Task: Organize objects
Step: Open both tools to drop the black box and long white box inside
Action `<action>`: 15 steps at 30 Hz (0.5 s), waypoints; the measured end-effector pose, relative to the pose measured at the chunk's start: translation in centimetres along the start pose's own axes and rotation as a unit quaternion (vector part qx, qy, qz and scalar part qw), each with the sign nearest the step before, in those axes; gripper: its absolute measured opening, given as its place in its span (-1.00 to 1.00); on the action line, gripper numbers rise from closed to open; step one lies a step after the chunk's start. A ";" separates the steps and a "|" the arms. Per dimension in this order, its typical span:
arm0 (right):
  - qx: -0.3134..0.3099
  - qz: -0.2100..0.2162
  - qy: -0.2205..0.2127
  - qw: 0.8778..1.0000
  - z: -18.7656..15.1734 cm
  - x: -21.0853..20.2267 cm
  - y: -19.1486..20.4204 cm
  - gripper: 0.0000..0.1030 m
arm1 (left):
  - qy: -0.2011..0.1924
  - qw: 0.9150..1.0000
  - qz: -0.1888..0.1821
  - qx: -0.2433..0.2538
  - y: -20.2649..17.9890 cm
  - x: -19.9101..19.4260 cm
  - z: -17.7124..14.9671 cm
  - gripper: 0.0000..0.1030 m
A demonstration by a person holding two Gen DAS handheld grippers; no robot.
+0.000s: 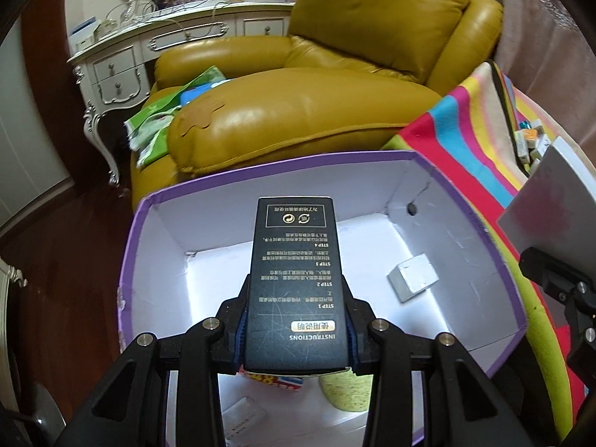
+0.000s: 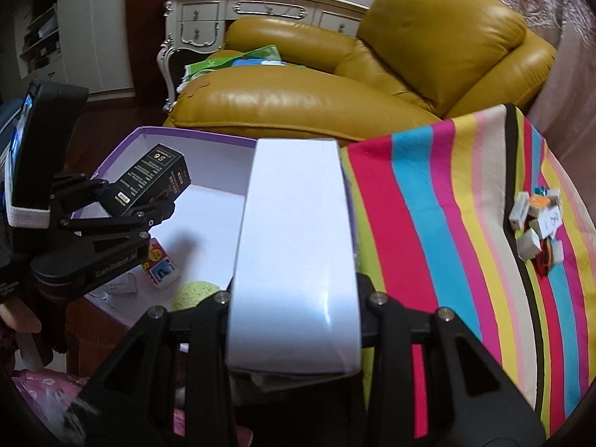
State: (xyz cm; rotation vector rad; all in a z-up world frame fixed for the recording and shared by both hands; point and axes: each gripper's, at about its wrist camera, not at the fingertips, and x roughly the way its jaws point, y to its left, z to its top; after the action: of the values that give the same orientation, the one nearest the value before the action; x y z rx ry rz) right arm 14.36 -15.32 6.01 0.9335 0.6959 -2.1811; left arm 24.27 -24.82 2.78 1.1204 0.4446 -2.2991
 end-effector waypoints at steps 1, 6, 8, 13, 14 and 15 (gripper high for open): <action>-0.003 0.001 0.000 1.000 0.1 0.1 0.2 -0.25 | 0.001 1.000 0.001 -0.003 0.2 0.1 0.0 -0.22; -0.013 0.014 0.000 1.000 0.4 0.4 1.5 -0.24 | -0.002 1.000 0.010 -0.015 1.0 0.0 0.0 -0.20; -0.011 0.018 -0.001 1.000 0.5 0.4 1.7 -0.16 | -0.003 1.000 0.013 -0.021 1.2 -0.1 0.1 -0.07; 0.003 0.006 -0.016 1.000 0.4 -0.2 1.2 0.45 | -0.014 0.999 0.013 -0.027 0.7 -0.5 0.4 0.54; 0.006 0.004 -0.017 1.000 0.4 -0.3 1.1 0.45 | -0.015 1.000 0.013 -0.023 0.5 -0.6 0.5 0.57; 0.013 0.002 -0.020 1.000 0.3 -0.4 0.7 0.46 | -0.015 1.000 0.013 -0.018 0.0 -0.6 0.5 0.57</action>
State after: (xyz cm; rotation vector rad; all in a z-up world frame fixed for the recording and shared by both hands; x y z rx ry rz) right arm 14.98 -15.82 6.39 0.9010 0.6473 -2.2040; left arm 24.31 -24.91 3.60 1.0662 0.4541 -2.2736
